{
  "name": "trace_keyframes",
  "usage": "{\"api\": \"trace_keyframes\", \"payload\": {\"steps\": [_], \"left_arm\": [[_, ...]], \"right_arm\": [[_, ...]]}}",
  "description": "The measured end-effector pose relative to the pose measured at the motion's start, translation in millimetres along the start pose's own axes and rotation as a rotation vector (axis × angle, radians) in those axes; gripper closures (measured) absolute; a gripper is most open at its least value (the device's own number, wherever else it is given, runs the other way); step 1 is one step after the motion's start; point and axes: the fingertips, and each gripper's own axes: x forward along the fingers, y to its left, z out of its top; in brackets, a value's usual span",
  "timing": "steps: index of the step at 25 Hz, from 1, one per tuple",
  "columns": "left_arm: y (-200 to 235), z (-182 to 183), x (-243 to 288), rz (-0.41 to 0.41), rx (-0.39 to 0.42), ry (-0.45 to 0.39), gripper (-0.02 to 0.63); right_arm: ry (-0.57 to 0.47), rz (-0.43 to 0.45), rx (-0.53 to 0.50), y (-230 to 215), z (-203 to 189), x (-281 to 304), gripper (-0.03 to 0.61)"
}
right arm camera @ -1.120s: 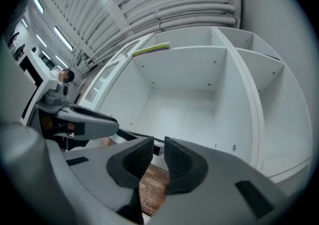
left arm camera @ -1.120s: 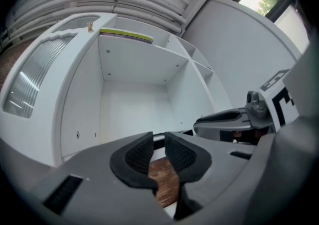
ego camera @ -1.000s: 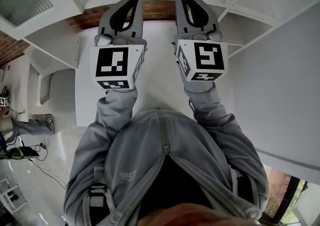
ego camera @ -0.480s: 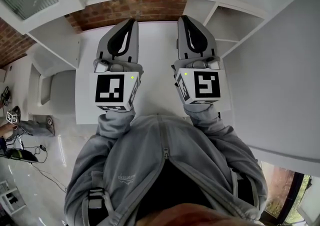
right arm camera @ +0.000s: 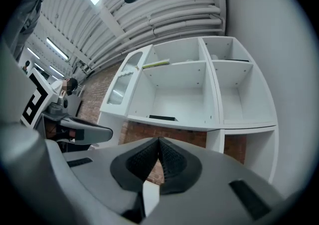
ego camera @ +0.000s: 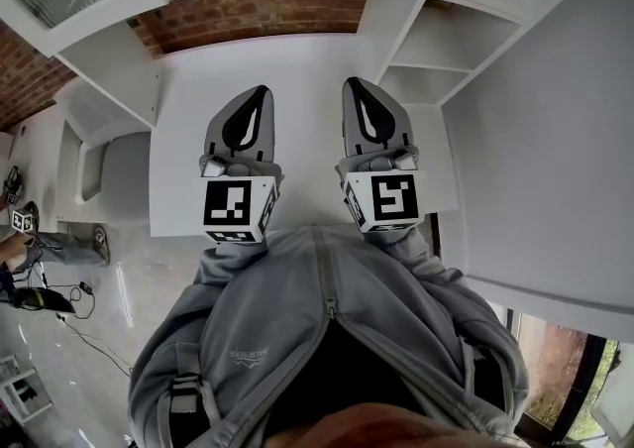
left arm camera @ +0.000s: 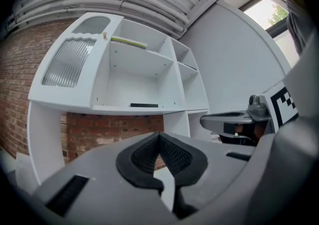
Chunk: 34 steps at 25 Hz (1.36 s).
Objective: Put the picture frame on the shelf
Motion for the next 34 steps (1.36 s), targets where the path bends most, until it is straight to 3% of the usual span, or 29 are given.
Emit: {"api": "trace_keyframes", "payload": {"steps": [8, 34], "left_arm": [[-9, -20, -15, -0.002, -0.010, 0.031, 0.606], [-21, -14, -16, -0.023, -0.008, 0.005, 0.606]], "right_arm": [[0.048, 0.017, 0.014, 16, -28, -21, 0.551], [0.018, 0.087, 0.001, 21, -18, -16, 0.552]]}}
